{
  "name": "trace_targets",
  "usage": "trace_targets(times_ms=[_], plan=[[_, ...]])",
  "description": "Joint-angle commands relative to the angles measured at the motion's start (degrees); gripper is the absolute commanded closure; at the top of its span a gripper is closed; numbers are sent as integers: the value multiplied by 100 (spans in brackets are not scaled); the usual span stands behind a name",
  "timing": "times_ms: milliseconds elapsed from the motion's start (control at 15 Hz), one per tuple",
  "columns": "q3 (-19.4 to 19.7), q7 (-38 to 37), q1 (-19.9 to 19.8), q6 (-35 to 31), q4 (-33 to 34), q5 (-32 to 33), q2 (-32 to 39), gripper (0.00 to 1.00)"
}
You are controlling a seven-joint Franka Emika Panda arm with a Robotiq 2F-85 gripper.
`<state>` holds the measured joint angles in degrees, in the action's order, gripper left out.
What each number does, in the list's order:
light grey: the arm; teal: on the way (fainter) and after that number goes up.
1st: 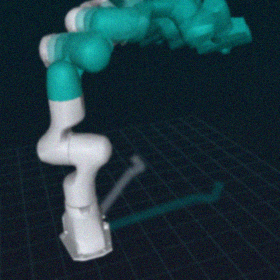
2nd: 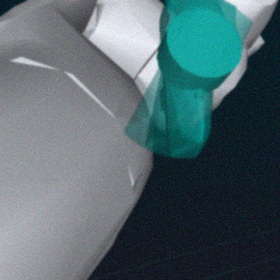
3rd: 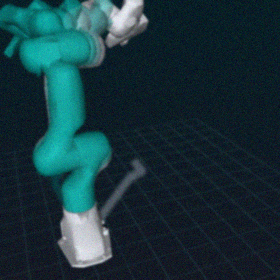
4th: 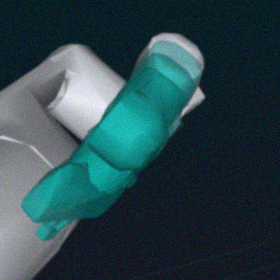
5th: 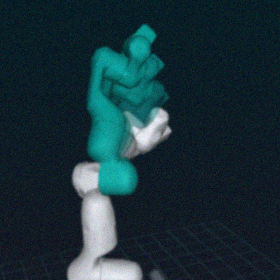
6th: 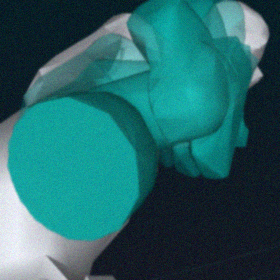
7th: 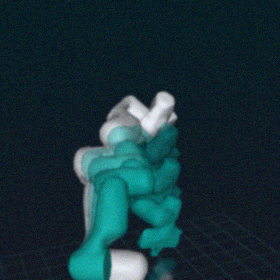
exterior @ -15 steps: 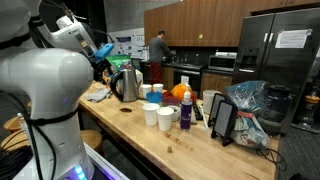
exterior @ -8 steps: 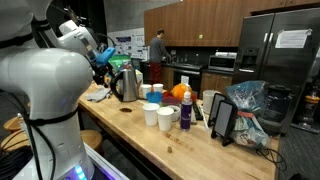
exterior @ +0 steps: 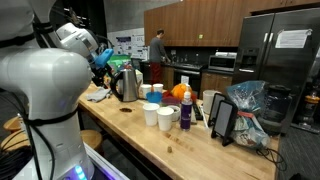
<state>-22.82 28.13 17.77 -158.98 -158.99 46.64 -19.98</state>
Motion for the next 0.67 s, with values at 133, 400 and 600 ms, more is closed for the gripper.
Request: trace_targets(times_ms=[133,400,600], plan=[[-238,-444,-167,-47,54,504,-66,0],[-363,-702,-201,2,102,829,-122,0],[-396,-862,-256,26,127,1060,-109,0]])
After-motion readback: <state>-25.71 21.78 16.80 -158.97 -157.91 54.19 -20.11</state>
